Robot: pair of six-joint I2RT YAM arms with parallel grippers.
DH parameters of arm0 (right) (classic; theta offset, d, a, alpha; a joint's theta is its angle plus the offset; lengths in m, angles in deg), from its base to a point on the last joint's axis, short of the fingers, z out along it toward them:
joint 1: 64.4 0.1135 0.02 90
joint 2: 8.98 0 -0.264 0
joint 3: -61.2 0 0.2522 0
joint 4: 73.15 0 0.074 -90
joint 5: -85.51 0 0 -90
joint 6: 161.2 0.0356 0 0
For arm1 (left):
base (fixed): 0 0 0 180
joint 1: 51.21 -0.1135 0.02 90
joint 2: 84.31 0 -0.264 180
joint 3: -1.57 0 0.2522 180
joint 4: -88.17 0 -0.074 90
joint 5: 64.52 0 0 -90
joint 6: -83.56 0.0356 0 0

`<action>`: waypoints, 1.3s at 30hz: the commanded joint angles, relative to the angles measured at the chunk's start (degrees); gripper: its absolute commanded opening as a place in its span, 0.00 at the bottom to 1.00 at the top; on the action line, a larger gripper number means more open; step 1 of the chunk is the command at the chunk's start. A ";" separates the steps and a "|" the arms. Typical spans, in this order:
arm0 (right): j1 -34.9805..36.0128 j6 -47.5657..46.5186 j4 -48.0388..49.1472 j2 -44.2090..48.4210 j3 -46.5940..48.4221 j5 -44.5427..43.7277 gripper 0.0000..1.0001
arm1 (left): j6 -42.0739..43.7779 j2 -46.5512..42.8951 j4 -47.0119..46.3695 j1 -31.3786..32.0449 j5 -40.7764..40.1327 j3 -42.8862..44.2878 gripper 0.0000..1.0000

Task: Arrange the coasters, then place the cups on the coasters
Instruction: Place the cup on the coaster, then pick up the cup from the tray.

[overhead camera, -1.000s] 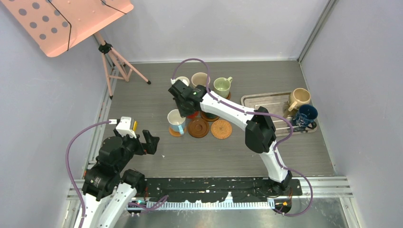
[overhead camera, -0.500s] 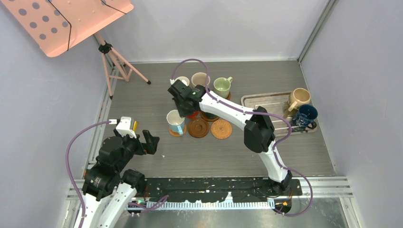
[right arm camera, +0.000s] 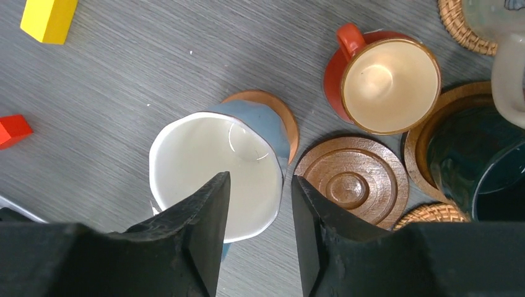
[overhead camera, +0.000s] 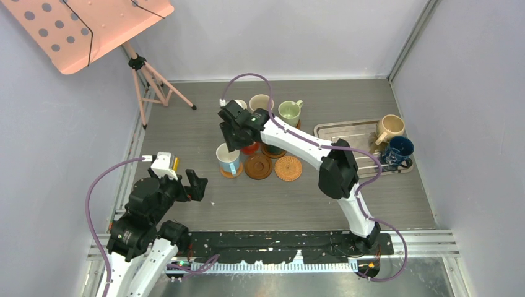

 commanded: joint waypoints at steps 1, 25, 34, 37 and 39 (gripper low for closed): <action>-1.11 -1.73 1.60 7.00 2.71 1.32 0.50 | 0.13 0.20 -1.92 0.12 -0.04 0.11 0.99; -44.22 -18.71 8.49 33.62 -31.08 -20.69 0.59 | 0.31 0.37 -2.16 0.12 0.89 -0.04 0.99; -55.47 -22.05 11.73 25.18 -30.93 -21.71 0.61 | 0.39 1.28 -2.11 0.12 0.97 0.04 0.99; -58.43 -22.88 11.91 22.08 -28.95 -19.76 0.61 | 0.39 1.53 -2.09 0.12 0.81 0.05 0.99; -59.99 -23.59 12.07 20.57 -27.78 -17.85 0.61 | 0.39 1.59 -2.09 0.12 0.65 -0.03 0.99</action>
